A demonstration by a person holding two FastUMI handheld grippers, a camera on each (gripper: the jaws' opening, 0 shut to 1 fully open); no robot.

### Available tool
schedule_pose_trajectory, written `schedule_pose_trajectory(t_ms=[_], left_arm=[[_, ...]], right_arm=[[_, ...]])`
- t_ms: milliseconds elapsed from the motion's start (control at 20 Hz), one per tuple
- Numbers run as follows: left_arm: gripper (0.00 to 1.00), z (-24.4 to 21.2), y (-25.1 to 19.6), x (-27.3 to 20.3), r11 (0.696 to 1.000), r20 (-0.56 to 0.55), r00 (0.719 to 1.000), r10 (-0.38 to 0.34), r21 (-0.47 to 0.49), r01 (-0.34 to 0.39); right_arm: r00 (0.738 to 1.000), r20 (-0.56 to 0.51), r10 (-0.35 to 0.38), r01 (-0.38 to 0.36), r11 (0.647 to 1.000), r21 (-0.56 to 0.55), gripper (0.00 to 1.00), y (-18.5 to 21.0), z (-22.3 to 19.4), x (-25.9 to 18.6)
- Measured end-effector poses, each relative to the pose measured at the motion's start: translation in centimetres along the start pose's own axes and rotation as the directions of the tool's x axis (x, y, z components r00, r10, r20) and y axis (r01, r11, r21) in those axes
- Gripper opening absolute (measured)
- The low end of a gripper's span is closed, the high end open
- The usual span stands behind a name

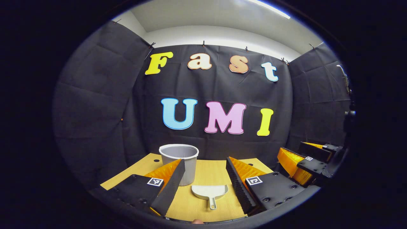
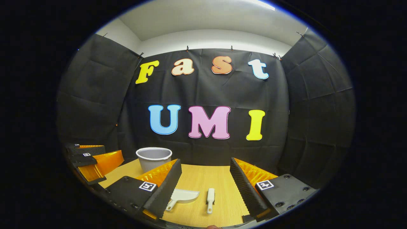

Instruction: Pick up the small broom and dustpan from the desktop, sweep the trash into the dustpan with the broom, and then empty the trash into the garbage bin.

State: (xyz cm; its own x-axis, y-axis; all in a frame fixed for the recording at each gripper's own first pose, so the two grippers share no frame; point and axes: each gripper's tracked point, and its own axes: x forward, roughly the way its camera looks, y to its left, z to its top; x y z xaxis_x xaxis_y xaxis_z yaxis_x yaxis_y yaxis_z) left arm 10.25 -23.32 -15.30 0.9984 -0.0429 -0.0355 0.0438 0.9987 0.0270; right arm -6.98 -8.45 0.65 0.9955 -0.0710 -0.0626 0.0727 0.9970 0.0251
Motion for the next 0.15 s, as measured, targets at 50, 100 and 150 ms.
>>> schedule_pose_trajectory(t_ms=[50, 100, 150], left_arm=[[0.77, -0.21, 0.07, 0.18, 1.0, -0.003, 1.0, -0.01, 0.0, 0.01], [0.77, -0.27, 0.11, 0.33, 1.0, -0.008, 1.0, -0.015, -0.001, 0.015], [0.77, -0.48, -0.04, 0.35, 1.0, -0.011, 1.0, -0.022, -0.005, 0.022]], right_arm=[[1.0, -0.003, -0.002, 0.002, 1.0, -0.007, 0.98, -0.08, -0.11, -0.15], [1.0, -0.006, -0.003, 0.003, 1.0, -0.017, 0.98, -0.17, -0.4, -0.22], [1.0, -0.009, -0.005, 0.005, 1.0, -0.023, 0.98, -0.25, -0.55, -0.18]])
